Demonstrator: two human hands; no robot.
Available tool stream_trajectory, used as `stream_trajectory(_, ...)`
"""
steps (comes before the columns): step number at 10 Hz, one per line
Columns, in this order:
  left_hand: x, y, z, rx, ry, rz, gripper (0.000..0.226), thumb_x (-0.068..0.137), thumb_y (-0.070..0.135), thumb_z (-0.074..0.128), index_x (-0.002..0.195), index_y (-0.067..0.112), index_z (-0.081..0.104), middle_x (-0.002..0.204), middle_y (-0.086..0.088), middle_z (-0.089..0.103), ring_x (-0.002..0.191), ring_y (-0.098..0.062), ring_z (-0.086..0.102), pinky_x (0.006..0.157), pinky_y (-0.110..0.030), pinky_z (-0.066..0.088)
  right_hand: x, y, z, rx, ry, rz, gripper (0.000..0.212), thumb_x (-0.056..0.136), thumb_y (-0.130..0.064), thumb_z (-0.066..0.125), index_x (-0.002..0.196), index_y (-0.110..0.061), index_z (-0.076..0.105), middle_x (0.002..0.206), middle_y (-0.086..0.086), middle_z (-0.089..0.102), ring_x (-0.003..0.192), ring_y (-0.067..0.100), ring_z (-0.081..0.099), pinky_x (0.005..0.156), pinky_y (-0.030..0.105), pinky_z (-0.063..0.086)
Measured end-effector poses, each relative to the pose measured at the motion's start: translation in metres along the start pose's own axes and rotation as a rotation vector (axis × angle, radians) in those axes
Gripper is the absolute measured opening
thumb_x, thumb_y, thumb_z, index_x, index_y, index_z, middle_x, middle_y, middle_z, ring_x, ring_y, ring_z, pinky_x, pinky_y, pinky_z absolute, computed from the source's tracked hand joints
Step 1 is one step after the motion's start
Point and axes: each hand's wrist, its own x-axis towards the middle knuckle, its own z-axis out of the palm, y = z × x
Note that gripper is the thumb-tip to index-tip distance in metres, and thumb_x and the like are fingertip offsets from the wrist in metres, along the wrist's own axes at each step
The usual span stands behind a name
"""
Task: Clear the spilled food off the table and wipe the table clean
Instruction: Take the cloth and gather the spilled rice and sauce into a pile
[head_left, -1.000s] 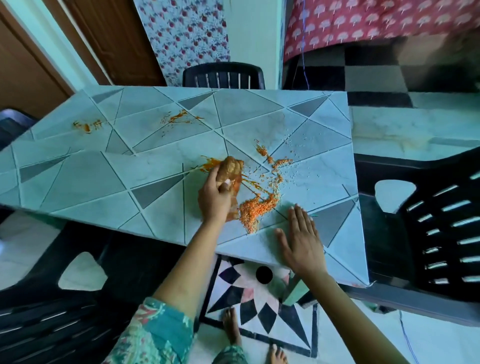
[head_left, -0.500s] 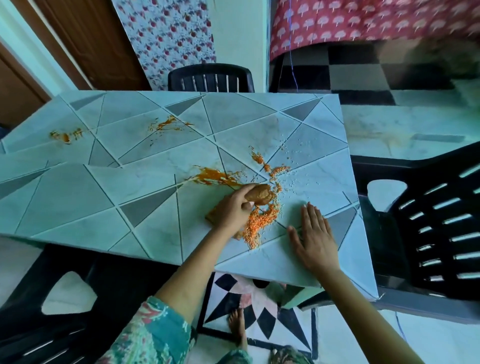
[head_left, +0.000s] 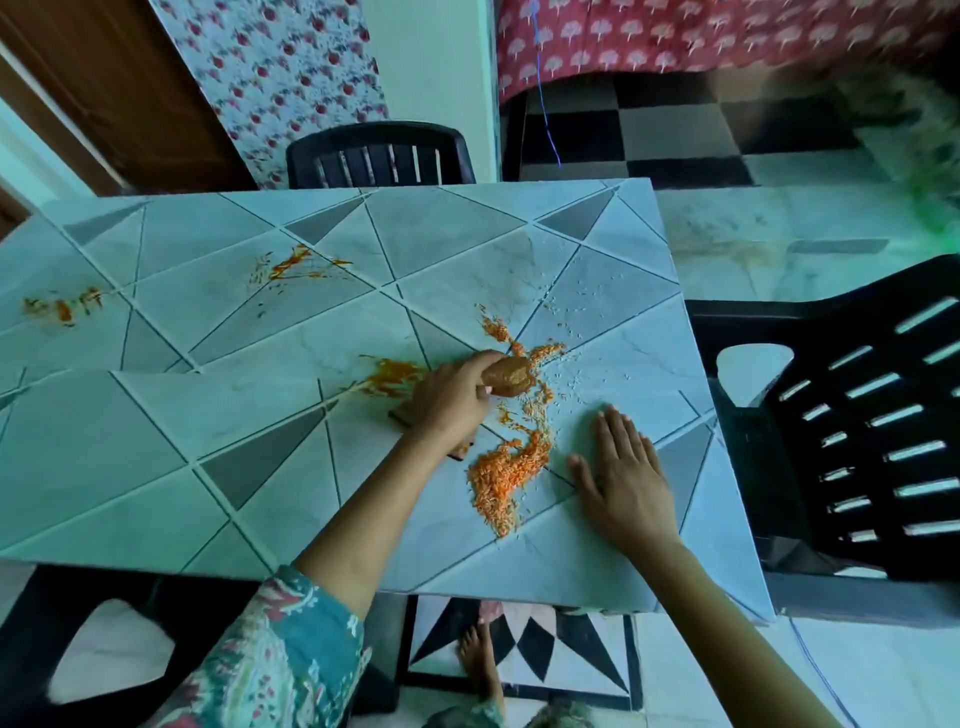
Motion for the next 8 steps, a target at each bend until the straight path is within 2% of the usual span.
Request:
stream_trajectory(1,-0.017,0.016,-0.002,-0.025,-0.095,0.110,0.050,0.091,0.015,0.057,0.134,0.039,0.046,0.115,0.001,0.066,0.090,-0.018,0.064,0.076,-0.031,0.055,0.007,-0.001,-0.001,0.013,0.017,0.008,0.089,0.080,-0.063,-0.005,0.150,-0.010,0.009,0.158,0.005,0.005,0.145,0.017,0.002,0.112,0.025,-0.008)
stream_trajectory(2,0.003,0.008,-0.027,-0.020,-0.001,0.105,0.051,0.091,0.010,0.055,0.134,0.036,0.046,0.114,0.003,0.064,0.080,-0.014,0.062,0.064,-0.023,0.051,0.015,-0.004,-0.002,0.012,0.022,0.021,0.091,0.079,-0.063,-0.007,0.150,-0.010,0.010,0.158,0.005,0.004,0.146,0.018,0.002,0.112,0.025,-0.007)
stream_trajectory(3,0.049,-0.022,-0.057,0.053,0.155,-0.031,0.044,0.090,0.013,0.055,0.128,0.035,0.052,0.116,-0.002,0.066,0.099,-0.028,0.062,0.077,-0.030,0.049,0.023,-0.007,-0.004,0.012,0.016,0.030,0.092,0.077,-0.064,-0.009,0.150,-0.010,0.007,0.158,0.005,0.002,0.145,0.017,0.001,0.112,0.026,-0.007)
stream_trajectory(4,0.084,-0.048,-0.064,0.124,0.142,-0.180,0.040,0.090,0.018,0.056,0.127,0.034,0.052,0.121,-0.007,0.063,0.110,-0.035,0.057,0.087,-0.040,0.047,0.029,-0.009,-0.007,0.017,0.022,0.051,0.092,0.076,-0.064,-0.010,0.150,-0.011,0.006,0.158,0.004,0.001,0.145,0.016,-0.001,0.112,0.025,-0.008)
stream_trajectory(5,0.080,-0.040,-0.048,0.132,0.062,-0.152,0.041,0.089,0.020,0.056,0.127,0.035,0.052,0.120,-0.007,0.064,0.109,-0.035,0.057,0.086,-0.039,0.048,0.032,-0.009,-0.007,0.006,0.022,0.068,0.091,0.077,-0.064,-0.010,0.150,-0.012,0.003,0.157,0.003,-0.002,0.142,0.011,-0.007,0.112,0.025,-0.009)
stream_trajectory(6,0.054,-0.012,-0.022,0.101,-0.026,0.030,0.046,0.089,0.017,0.055,0.130,0.036,0.050,0.117,-0.003,0.066,0.106,-0.030,0.060,0.084,-0.035,0.049,0.038,-0.009,-0.006,0.001,0.027,0.087,0.090,0.078,-0.064,-0.009,0.150,-0.012,0.004,0.157,0.003,-0.002,0.144,0.013,-0.004,0.112,0.025,-0.008)
stream_trajectory(7,0.033,0.012,-0.013,0.032,-0.185,0.186,0.050,0.088,0.015,0.059,0.132,0.037,0.048,0.112,0.002,0.068,0.098,-0.021,0.063,0.078,-0.027,0.050,0.048,-0.008,-0.008,-0.008,0.035,0.111,0.091,0.077,-0.064,-0.009,0.150,-0.012,0.005,0.158,0.004,0.000,0.145,0.015,-0.001,0.111,0.025,-0.008)
stream_trajectory(8,0.046,0.014,-0.033,-0.076,-0.216,0.207,0.051,0.090,0.009,0.057,0.134,0.032,0.047,0.109,0.004,0.065,0.082,-0.014,0.061,0.067,-0.024,0.046,0.056,-0.007,-0.009,-0.002,0.025,0.130,0.093,0.075,-0.065,-0.009,0.150,-0.011,0.006,0.158,0.005,0.000,0.145,0.016,0.000,0.111,0.025,-0.008)
